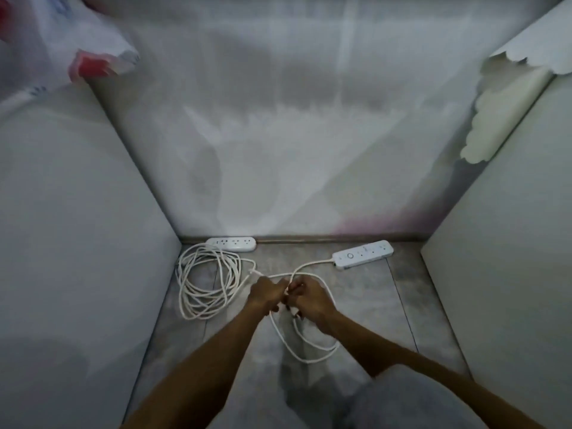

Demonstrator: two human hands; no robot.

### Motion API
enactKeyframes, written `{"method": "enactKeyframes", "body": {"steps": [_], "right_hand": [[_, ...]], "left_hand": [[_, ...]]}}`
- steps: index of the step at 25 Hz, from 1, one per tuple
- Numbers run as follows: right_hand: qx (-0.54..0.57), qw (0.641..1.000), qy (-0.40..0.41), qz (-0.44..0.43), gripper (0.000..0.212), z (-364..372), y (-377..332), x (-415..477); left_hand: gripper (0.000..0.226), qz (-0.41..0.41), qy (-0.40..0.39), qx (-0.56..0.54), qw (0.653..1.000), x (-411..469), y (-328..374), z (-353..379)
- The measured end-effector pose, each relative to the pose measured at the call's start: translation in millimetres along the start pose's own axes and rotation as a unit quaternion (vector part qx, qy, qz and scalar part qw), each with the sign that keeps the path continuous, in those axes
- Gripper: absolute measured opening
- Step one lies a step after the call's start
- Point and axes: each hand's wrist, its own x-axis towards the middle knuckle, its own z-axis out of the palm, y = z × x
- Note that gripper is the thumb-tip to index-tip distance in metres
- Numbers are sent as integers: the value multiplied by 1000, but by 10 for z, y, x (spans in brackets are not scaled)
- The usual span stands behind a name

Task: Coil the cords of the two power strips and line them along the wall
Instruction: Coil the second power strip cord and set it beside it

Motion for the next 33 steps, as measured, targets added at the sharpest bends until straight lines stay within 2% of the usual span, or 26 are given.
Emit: {"method": "enactKeyframes", "body": {"steps": [2, 4, 5, 6, 7, 10, 12, 14, 16, 18, 19, 21, 23, 25, 26, 28, 30, 31, 33], "right_hand": [[-72, 996, -56, 15, 26, 222, 392, 90], [-163, 978, -125, 18, 25, 420, 826, 156], [-210, 968, -134, 17, 18, 487, 1013, 194], [-267, 957, -112, 4, 12, 512, 1162, 242], [-338, 938, -65, -29, 16, 488, 1265, 320], [-507, 844, 77, -158, 30, 254, 1446, 722], [-570, 794, 95, -190, 38, 10, 1466, 975], [-596, 776, 83, -189, 52, -225, 1512, 1149], [-596, 776, 59, -198, 73, -328, 1601, 1184], [-586, 785, 37, -199, 82, -275, 1702, 1171], [-580, 793, 41, -184, 77, -220, 1735, 1152], [-559, 812, 73, -151, 53, -160, 1718, 1174], [-549, 819, 77, -148, 33, -178, 1638, 1244], [-537, 821, 101, -167, 27, -195, 1568, 1278], [-528, 823, 125, -168, 30, -171, 1544, 1262], [-531, 826, 137, -129, 64, -31, 1515, 1160], [-549, 825, 113, -73, 95, 136, 1536, 1022], [-557, 823, 97, -51, 97, 200, 1535, 973], [-553, 828, 82, -34, 73, 236, 1492, 995]], "left_hand": [[47, -61, 22, 35, 997, 146, -445, 232], [46, -114, 4, 38, 993, 192, -863, 410], [47, -128, -9, 62, 990, 228, -1036, 480], [47, -124, -20, 100, 987, 274, -1177, 533], [44, -105, -24, 137, 985, 323, -1271, 570], [38, -56, 18, 178, 982, 542, -1293, 619], [48, -27, 54, 188, 980, 705, -1224, 639], [63, 36, 81, 243, 966, 892, -1191, 685], [67, 118, 125, 320, 931, 1077, -1161, 680], [65, 185, 127, 382, 897, 1300, -1122, 645], [65, 207, 109, 414, 880, 1401, -1105, 621], [65, 232, 67, 470, 849, 1564, -1114, 599], [63, 230, 38, 499, 835, 1645, -1145, 596], [63, 209, 38, 485, 849, 1630, -1191, 602], [63, 196, 43, 469, 860, 1608, -1213, 615], [63, 169, 49, 442, 880, 1565, -1256, 643], [66, 145, 50, 416, 896, 1513, -1280, 680], [70, 137, 53, 408, 901, 1493, -1288, 690], [78, 131, 53, 407, 902, 1475, -1297, 672]]}}
